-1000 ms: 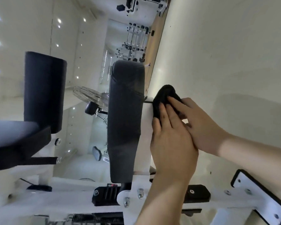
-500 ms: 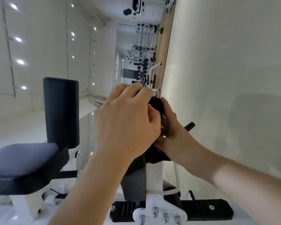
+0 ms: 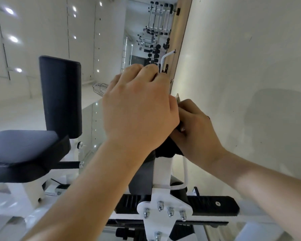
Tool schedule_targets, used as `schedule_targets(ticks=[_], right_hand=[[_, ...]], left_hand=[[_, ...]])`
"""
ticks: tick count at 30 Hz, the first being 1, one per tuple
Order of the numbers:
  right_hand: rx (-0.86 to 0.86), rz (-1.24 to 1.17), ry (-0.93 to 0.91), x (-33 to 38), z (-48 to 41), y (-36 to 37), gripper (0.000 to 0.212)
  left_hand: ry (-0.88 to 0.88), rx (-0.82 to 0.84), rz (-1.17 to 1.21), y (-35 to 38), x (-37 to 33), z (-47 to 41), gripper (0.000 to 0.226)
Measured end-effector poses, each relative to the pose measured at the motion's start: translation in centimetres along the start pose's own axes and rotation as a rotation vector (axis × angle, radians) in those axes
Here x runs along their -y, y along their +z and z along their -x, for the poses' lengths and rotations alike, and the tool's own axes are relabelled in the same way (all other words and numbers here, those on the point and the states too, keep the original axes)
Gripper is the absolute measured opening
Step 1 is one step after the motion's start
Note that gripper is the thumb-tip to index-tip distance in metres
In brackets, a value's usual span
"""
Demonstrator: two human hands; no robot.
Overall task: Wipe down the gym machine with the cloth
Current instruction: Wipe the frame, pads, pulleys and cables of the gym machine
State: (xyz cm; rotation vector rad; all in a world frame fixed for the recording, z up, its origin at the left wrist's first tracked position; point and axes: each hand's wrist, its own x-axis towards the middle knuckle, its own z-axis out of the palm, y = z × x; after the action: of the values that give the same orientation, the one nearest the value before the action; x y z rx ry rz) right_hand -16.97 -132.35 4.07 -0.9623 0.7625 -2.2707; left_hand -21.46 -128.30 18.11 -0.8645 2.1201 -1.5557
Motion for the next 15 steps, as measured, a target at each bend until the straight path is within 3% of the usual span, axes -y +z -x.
schedule_targets(ticks=[3,6,8,10,13,15], right_hand=[[0.033,0.091,-0.100,0.0,0.8,0.2,0.027],[0.153,0.351,-0.286,-0.9,2.0,-0.7,0.033],[0.283,0.487,-0.380,-1.6,2.9,-1.3,0.043],[0.276,0.536,-0.382,-1.8,2.8,-1.8,0.050],[0.066,0.455,-0.258,-1.4,1.2,-1.6,0.053],[0.113,0.518,-0.254,-1.3,1.4,-1.0,0.061]], left_hand=[[0.045,0.038,-0.054,0.0,0.3,0.2,0.049],[0.049,0.071,-0.054,-0.2,0.3,0.2,0.045],[0.076,0.048,-0.062,-0.2,0.3,0.3,0.041],[0.121,-0.011,-0.025,-0.1,0.7,0.4,0.037],[0.012,-0.160,0.295,0.0,1.7,0.5,0.030],[-0.155,-0.172,0.544,0.4,2.3,0.4,0.028]])
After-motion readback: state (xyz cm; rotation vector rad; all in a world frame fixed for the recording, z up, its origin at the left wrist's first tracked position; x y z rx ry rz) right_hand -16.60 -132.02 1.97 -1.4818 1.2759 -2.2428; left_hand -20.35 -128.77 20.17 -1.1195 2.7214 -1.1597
